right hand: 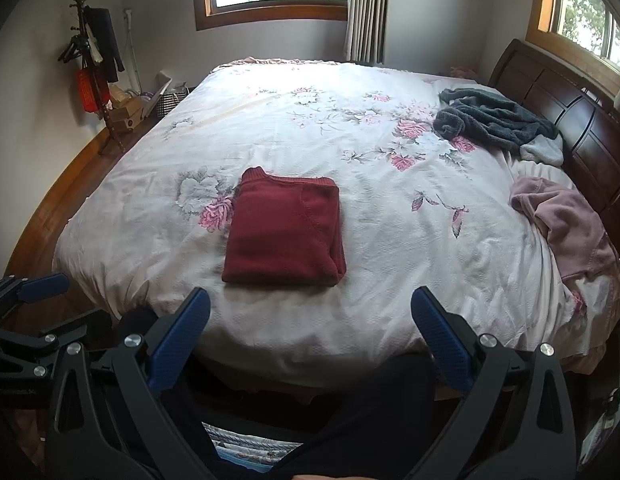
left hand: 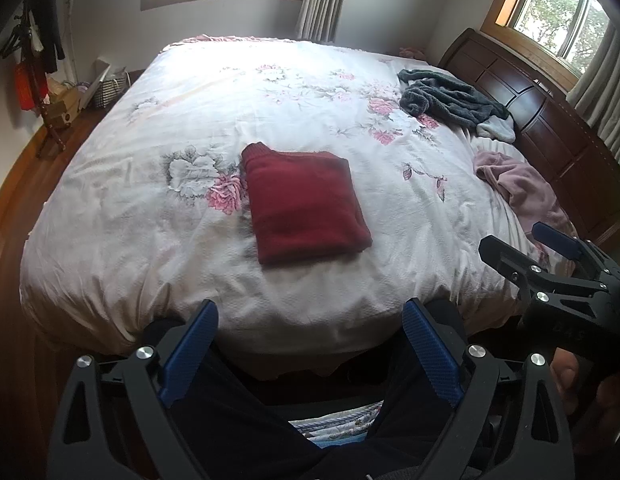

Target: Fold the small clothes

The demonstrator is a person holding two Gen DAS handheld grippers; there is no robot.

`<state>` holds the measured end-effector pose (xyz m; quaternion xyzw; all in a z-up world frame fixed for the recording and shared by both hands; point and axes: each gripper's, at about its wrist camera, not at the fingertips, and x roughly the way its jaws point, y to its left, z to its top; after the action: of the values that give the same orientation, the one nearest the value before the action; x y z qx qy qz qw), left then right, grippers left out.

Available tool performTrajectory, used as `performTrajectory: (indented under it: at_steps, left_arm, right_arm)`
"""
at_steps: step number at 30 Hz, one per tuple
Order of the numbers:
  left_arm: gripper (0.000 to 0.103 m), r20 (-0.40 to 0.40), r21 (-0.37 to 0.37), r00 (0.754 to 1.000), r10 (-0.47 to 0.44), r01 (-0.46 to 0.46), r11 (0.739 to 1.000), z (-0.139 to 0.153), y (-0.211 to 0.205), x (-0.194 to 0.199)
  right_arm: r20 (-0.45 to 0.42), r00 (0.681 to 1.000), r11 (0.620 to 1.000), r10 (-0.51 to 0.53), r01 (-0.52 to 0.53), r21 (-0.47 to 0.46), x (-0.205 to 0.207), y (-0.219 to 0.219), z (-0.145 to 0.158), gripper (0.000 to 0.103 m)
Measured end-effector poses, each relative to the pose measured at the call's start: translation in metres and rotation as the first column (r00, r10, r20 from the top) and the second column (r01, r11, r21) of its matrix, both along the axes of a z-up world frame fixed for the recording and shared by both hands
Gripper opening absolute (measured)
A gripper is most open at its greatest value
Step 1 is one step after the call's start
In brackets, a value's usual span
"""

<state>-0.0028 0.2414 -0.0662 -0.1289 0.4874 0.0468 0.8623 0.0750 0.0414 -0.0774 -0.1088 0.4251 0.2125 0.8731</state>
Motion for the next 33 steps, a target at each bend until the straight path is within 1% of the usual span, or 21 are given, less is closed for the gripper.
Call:
performTrajectory:
  at_steps: [20,25,33]
  left_arm:
    - [0.094,0.0,0.001,1.0,0.001,-0.001,1.0,-0.0002,-0.0011,-0.0009]
    - [0.094,0.003,0.003,1.0,-0.005,0.005,1.0,-0.0028,0.0009,-0.0011]
    - [0.094,0.006,0.005,1.0,-0.007,0.007,1.0,-0.0028,0.0035,0.0002]
  right_arm:
    - [0.003,1.0,1.0,0.002,-0.002,0.0,-0.0004,0.0004,0.0,0.1]
    - [0.005,1.0,1.0,0.004,-0.004,-0.003,0.0064,-0.0021,0.0009,0.1]
    - [0.003,1.0,1.0,0.001,-0.001,0.0,0.0062,-0.0015,0.0009,0.1]
